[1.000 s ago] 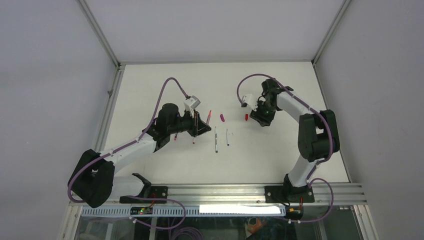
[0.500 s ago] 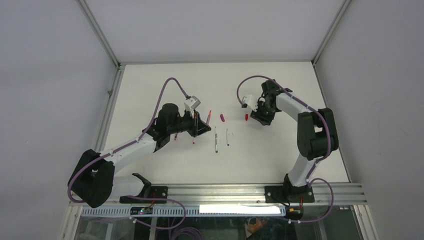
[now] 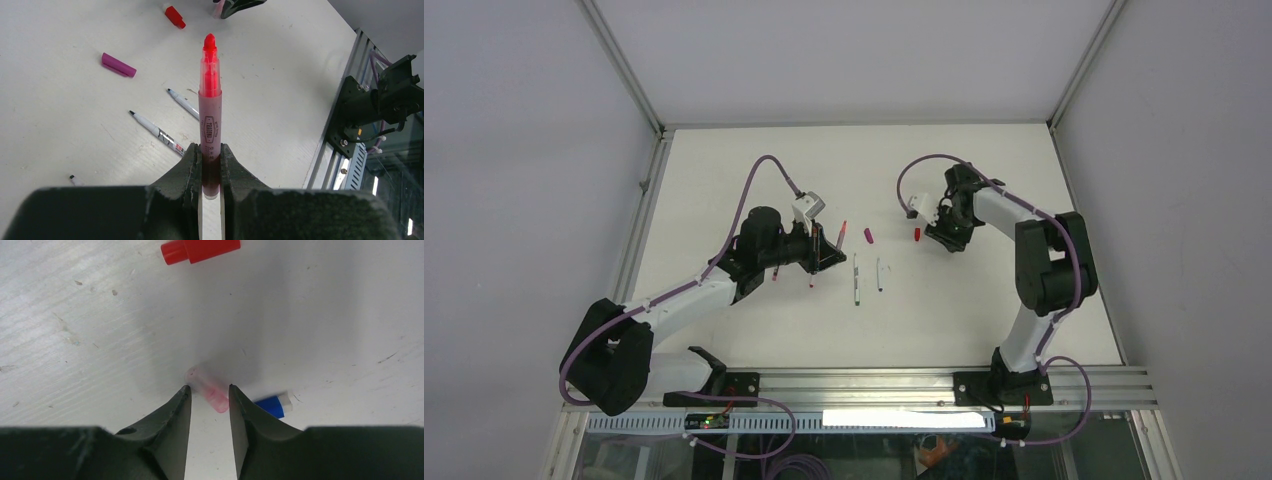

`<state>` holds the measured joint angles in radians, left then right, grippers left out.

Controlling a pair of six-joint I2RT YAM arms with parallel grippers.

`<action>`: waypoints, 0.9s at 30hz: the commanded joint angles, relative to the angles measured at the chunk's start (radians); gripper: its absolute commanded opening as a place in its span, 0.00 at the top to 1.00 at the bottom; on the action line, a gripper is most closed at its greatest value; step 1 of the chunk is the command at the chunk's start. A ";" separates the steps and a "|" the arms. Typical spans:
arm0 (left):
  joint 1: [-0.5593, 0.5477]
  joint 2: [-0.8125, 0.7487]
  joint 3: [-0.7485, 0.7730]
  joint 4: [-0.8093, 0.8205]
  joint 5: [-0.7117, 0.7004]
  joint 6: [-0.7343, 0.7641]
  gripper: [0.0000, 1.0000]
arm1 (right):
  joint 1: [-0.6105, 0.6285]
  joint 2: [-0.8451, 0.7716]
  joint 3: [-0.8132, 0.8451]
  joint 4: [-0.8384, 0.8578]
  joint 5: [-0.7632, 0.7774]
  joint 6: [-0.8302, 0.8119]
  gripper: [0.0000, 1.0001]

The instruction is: Insert the pens into the pen caps

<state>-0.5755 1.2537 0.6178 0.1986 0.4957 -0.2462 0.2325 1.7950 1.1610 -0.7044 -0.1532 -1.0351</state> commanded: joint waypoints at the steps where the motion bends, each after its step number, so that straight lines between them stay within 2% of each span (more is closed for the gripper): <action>1: -0.004 -0.017 -0.004 0.022 -0.012 0.018 1.00 | 0.010 0.009 -0.006 0.027 0.013 0.020 0.66; 11: -0.004 -0.010 -0.004 0.022 -0.019 0.020 1.00 | 0.030 0.028 0.003 0.050 0.032 0.037 0.93; 15: -0.004 -0.007 -0.006 0.022 -0.025 0.022 1.00 | 0.040 -0.056 -0.014 0.153 -0.053 0.102 0.95; 19: -0.004 0.002 -0.006 0.026 -0.037 0.024 1.00 | 0.058 -0.237 -0.116 0.410 -0.208 0.209 0.96; 24: -0.004 0.017 -0.005 0.044 -0.055 0.025 1.00 | 0.088 -0.439 -0.250 0.776 -0.350 0.469 0.98; 25: -0.004 0.025 -0.003 0.055 -0.058 0.021 1.00 | 0.097 -0.473 -0.279 0.844 -0.374 0.469 0.98; 26: -0.004 0.032 0.000 0.061 -0.058 0.019 1.00 | 0.111 -0.501 -0.308 0.927 -0.386 0.591 0.95; 27: -0.004 0.039 0.004 0.069 -0.058 0.016 1.00 | 0.125 -0.528 -0.347 1.013 -0.399 0.640 0.95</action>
<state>-0.5755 1.2682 0.6174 0.2070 0.4595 -0.2451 0.3202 1.3769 0.9020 -0.1097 -0.4091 -0.6697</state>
